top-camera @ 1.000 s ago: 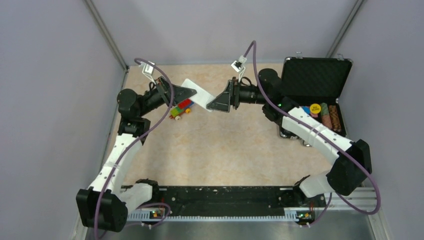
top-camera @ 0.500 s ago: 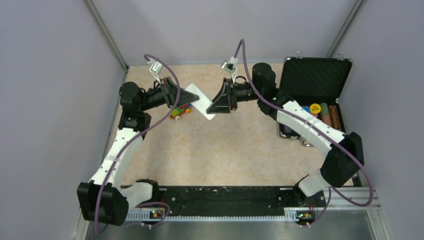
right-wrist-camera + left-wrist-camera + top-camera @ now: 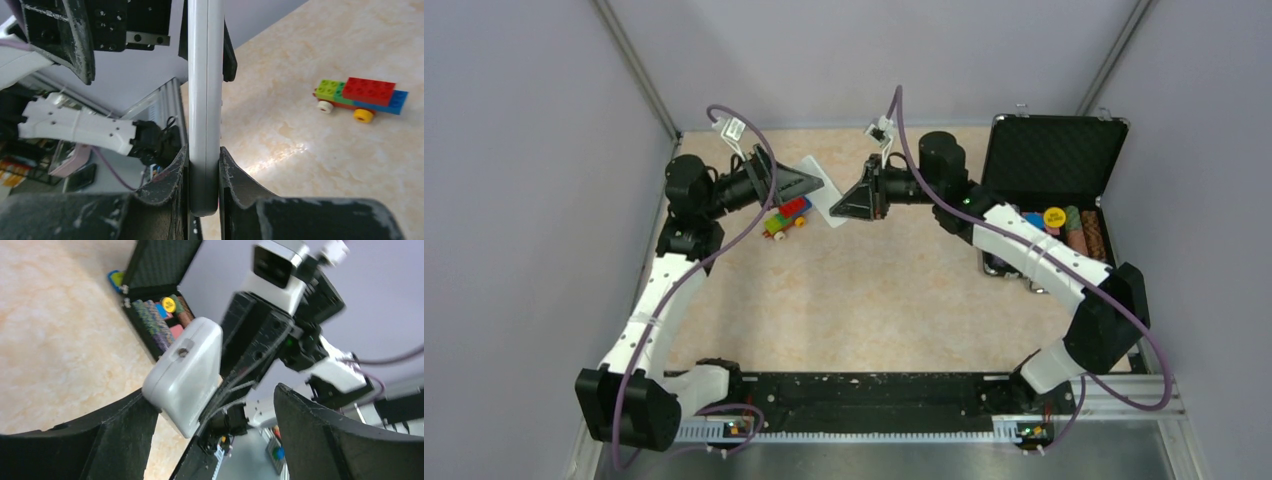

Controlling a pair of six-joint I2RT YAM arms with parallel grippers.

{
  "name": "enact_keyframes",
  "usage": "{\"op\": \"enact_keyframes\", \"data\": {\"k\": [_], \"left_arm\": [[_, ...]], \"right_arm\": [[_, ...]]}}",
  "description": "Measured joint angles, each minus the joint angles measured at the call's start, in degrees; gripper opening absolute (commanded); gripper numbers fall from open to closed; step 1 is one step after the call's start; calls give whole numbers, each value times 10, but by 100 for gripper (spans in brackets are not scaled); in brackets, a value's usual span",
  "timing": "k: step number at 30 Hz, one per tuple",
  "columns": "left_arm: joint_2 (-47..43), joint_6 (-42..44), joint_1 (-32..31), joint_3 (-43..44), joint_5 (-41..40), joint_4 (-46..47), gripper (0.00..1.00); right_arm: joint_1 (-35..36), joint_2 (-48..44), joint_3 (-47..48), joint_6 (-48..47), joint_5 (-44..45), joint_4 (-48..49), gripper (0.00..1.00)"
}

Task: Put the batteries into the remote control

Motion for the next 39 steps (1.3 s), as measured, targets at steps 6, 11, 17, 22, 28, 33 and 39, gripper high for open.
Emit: {"op": "enact_keyframes", "data": {"k": [6, 11, 17, 22, 28, 33, 39], "left_arm": [[-20, 5, -2, -4, -135, -81, 88], [-27, -3, -4, -16, -230, -112, 77], [-27, -7, -19, -28, -298, -122, 77], [-30, -2, -27, -45, -324, -141, 80], [-30, 13, -41, -45, -335, -160, 63], [-21, 22, -47, -45, -335, -159, 41], [-10, 28, -46, -44, -334, -161, 0]], "right_arm": [[59, -3, 0, -57, 163, -16, 2], [116, -3, -4, -111, 274, -29, 2], [150, -2, -3, -154, 375, -57, 3], [161, 9, 2, -172, 431, -77, 3], [163, 16, 2, -177, 456, -87, 4], [163, 22, 6, -176, 462, -92, 6], [163, 33, 16, -161, 467, -104, 46]]}}
